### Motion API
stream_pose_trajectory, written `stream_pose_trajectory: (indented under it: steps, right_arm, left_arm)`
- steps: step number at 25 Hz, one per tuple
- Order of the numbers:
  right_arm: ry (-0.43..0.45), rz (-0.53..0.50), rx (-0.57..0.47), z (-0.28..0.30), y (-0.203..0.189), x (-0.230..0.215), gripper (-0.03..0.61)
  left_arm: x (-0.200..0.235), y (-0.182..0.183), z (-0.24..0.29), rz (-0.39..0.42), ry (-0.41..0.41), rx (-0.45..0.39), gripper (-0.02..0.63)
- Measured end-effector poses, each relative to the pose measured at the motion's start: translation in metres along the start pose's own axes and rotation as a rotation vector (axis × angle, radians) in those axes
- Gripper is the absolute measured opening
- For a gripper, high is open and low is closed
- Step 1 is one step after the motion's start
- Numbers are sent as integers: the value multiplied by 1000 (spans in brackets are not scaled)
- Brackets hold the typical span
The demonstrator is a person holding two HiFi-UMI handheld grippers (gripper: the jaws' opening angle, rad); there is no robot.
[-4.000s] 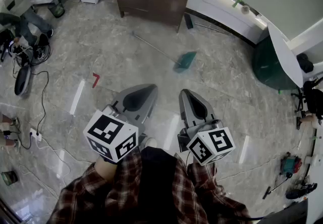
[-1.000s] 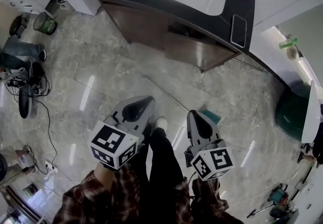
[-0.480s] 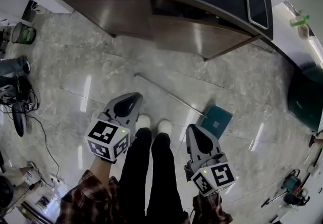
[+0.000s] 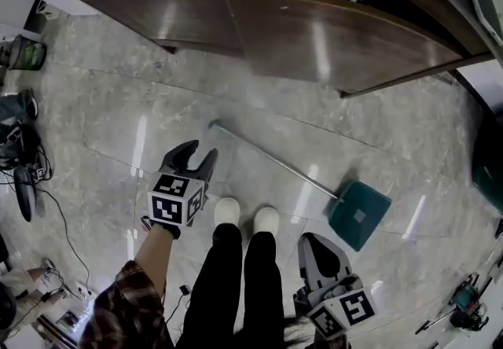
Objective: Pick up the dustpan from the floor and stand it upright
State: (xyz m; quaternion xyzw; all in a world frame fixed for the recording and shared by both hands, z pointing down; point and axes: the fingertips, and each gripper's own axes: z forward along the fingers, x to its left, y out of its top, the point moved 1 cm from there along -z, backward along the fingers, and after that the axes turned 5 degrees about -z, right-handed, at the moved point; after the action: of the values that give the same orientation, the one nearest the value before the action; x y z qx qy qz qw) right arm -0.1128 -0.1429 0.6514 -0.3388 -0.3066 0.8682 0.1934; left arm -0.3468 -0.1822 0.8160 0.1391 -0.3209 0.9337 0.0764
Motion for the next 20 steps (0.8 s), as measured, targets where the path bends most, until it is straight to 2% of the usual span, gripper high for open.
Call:
stream_pose_trajectory:
  steps: [3,7,11,20]
  right_arm:
    - [-7,10,23,13,-28,-15,11]
    - [9,82,-51,41,-41,-24,11]
    - [-2,45,-44,53,-69,-41,11]
    - [0,5,-103,79,-92,-79,11]
  left_arm:
    - [32,-26,42,-6,47,27,169]
    - [66,-60,89,5,84,71,169]
    - [87,-94,129,37,100,129,169]
    - [128,-132,204,138,197,198,169]
